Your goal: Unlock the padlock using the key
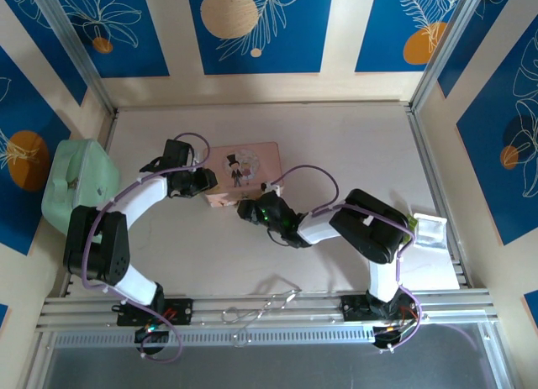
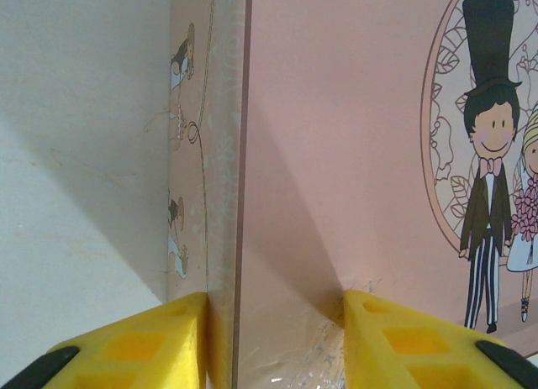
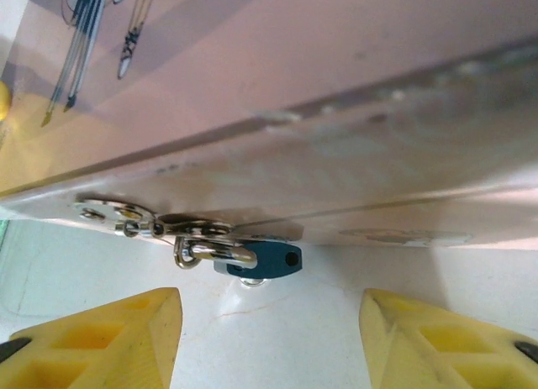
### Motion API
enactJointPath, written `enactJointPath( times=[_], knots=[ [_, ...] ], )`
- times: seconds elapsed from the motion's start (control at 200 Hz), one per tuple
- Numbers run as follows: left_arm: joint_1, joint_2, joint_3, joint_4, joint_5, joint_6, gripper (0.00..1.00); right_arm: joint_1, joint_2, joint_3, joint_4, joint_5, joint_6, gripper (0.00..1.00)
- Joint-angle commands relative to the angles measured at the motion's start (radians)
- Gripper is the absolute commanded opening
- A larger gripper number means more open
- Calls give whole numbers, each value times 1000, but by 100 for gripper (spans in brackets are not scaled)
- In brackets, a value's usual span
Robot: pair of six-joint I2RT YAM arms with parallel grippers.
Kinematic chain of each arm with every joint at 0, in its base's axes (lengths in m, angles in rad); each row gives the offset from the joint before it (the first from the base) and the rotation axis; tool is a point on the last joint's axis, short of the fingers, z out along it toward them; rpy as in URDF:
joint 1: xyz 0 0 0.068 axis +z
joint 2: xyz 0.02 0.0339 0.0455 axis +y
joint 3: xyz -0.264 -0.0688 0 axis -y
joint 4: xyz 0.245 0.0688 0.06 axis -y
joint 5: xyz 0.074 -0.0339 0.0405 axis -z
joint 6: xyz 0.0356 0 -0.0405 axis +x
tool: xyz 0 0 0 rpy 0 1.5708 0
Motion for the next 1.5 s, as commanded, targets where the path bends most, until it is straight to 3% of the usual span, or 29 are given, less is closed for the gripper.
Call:
enactJointPath(
  times=[0.0,0.345,0.635,0.8,0.965,1.171,1.496],
  knots=[
    [14,16,-3,-93,-17,25,41,-10,55,47,-20,-38,-41,59],
    [22,15,-1,-90,-4,22,41,54,61,186,-382,189,-70,57],
    [25,6,-6,-87,1,22,41,94,114,309,-532,246,-120,57],
    [26,1,-7,-89,3,23,41,77,139,345,-593,244,-89,50],
    [29,-3,-11,-90,3,25,41,69,146,352,-589,238,-93,44],
    [33,-5,-15,-91,4,26,41,63,116,301,-487,212,-129,27],
    [39,-10,-17,-93,0,31,40,52,83,259,-441,190,-132,16]
  ],
)
